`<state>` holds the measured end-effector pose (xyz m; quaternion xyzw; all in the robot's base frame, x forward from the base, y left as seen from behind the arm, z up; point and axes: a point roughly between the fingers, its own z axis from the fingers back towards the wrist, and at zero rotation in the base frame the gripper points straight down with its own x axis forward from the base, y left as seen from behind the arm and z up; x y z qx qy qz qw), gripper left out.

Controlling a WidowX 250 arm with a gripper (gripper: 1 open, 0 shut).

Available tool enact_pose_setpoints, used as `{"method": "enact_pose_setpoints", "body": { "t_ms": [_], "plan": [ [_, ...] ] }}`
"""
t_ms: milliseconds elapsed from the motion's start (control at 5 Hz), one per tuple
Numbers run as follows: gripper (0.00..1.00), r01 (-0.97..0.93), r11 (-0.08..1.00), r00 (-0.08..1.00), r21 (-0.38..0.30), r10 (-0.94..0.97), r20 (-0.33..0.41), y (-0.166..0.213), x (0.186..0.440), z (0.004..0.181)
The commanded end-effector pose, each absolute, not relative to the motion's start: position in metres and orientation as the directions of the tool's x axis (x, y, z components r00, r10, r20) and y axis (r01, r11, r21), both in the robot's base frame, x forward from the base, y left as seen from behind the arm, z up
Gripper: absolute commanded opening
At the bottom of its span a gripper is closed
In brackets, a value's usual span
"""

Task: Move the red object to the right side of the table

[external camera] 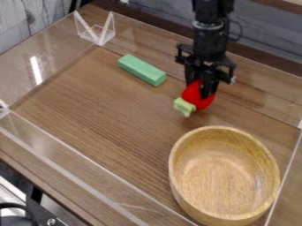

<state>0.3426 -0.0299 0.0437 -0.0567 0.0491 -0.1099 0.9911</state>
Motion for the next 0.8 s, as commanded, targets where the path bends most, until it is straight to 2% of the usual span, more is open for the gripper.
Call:
{"method": "enact_pose_setpoints", "body": {
  "t_ms": [0, 200, 400, 600],
  "plan": [
    [0.00, 0.228, 0.968, 0.973, -0.110, -0.231, -0.019, -0.040, 0.357, 0.052],
    [0.00, 0.230, 0.967, 0.972, -0.107, -0.234, -0.021, -0.044, 0.361, 0.042],
    [0.00, 0.231, 0.967, 0.972, -0.108, -0.234, -0.017, -0.045, 0.362, 0.040],
    [1.00, 0.227, 0.967, 0.973, -0.113, -0.229, -0.013, -0.044, 0.361, 0.046]
  ]
}}
